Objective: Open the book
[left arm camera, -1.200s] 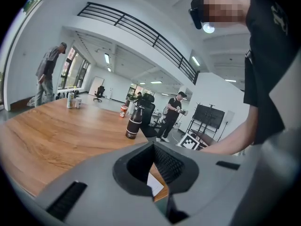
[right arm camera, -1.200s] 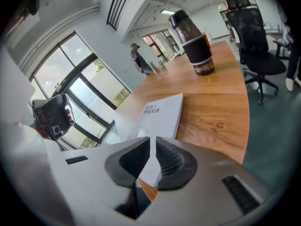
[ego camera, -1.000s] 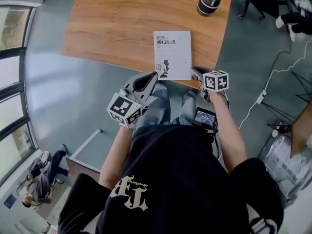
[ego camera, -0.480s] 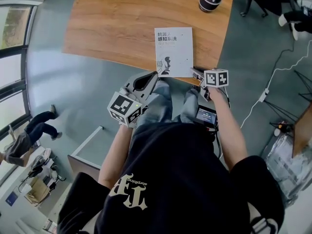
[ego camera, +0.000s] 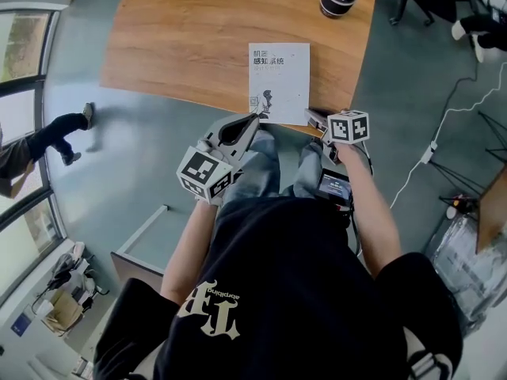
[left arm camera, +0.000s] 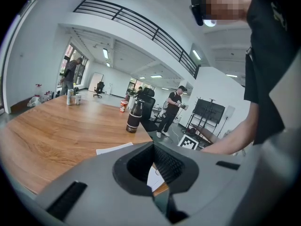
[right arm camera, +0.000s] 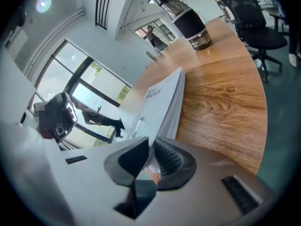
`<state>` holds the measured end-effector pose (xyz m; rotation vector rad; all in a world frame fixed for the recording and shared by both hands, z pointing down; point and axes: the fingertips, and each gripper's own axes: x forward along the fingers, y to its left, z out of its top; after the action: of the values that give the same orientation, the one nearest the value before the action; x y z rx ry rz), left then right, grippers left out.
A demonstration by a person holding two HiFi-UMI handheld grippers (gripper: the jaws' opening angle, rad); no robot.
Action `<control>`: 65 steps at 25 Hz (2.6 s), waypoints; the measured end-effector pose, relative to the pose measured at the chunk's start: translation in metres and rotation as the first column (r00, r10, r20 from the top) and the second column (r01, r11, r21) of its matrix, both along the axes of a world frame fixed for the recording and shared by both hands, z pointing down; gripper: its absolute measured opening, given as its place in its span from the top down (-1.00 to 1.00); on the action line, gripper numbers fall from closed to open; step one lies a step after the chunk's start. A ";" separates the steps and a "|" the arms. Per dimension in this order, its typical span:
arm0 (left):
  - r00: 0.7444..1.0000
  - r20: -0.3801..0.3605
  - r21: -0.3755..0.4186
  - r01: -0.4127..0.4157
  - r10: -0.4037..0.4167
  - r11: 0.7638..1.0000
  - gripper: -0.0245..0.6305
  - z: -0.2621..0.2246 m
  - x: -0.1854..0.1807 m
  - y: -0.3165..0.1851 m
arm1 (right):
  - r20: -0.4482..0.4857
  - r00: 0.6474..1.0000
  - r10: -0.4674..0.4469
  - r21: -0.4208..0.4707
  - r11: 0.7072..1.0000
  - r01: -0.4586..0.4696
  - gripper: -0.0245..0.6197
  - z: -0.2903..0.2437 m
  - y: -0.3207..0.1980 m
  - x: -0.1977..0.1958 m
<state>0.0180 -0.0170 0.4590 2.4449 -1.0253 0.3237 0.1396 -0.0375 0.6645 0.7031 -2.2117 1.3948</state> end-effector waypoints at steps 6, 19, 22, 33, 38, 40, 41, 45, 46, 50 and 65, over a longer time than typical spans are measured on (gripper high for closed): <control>1.000 -0.007 0.000 -0.012 0.012 1.000 0.91 0.002 0.004 -0.002 | 0.015 1.000 -0.015 0.073 0.997 0.014 0.94 -0.029 0.004 -0.014; 0.992 0.035 -0.012 -0.118 0.118 0.993 0.91 0.015 0.025 -0.044 | -0.011 0.999 -0.043 0.177 0.983 0.044 0.96 -0.079 0.009 -0.055; 0.987 0.069 -0.002 -0.145 0.145 0.989 0.91 0.015 0.024 -0.057 | -0.008 0.999 -0.046 0.201 0.978 0.047 0.95 -0.092 0.012 -0.074; 0.976 0.123 0.021 -0.186 0.182 0.982 0.91 0.012 -0.006 -0.083 | 0.075 0.970 -0.232 0.300 0.933 0.200 0.84 -0.120 0.023 -0.164; 0.971 0.122 -0.013 -0.205 0.205 0.979 0.91 0.027 -0.024 -0.083 | 0.087 0.964 -0.253 0.262 0.939 0.223 0.80 -0.103 0.025 -0.195; 0.967 0.131 -0.032 -0.218 0.220 0.975 0.91 0.038 -0.030 -0.091 | 0.109 0.959 -0.261 0.223 0.947 0.233 0.80 -0.091 0.024 -0.213; 0.964 0.136 -0.040 -0.226 0.230 0.973 0.91 0.043 -0.032 -0.094 | 0.119 0.958 -0.261 0.201 0.951 0.235 0.80 -0.085 0.024 -0.221; 0.953 0.160 -0.084 -0.247 0.258 0.965 0.91 0.075 -0.037 -0.096 | 0.101 0.952 -0.290 0.166 0.948 0.271 0.80 -0.068 0.033 -0.238; 0.951 0.163 -0.101 -0.249 0.263 0.963 0.91 0.084 -0.039 -0.096 | 0.088 0.949 -0.304 0.164 0.944 0.287 0.80 -0.065 0.036 -0.239; 0.945 0.182 -0.196 -0.235 0.271 0.952 0.91 0.132 -0.055 -0.093 | -0.013 0.956 -0.293 0.153 0.944 0.291 0.80 -0.049 0.035 -0.220; 0.894 0.273 -0.379 -0.239 0.355 0.894 0.91 0.217 -0.080 -0.064 | -0.558 0.793 0.247 0.229 0.963 -0.139 0.10 0.014 -0.018 -0.045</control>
<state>-0.0619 -0.0815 0.6763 2.2662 -0.6374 0.9691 0.0949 -0.0556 0.6788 1.2639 -1.8054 0.8928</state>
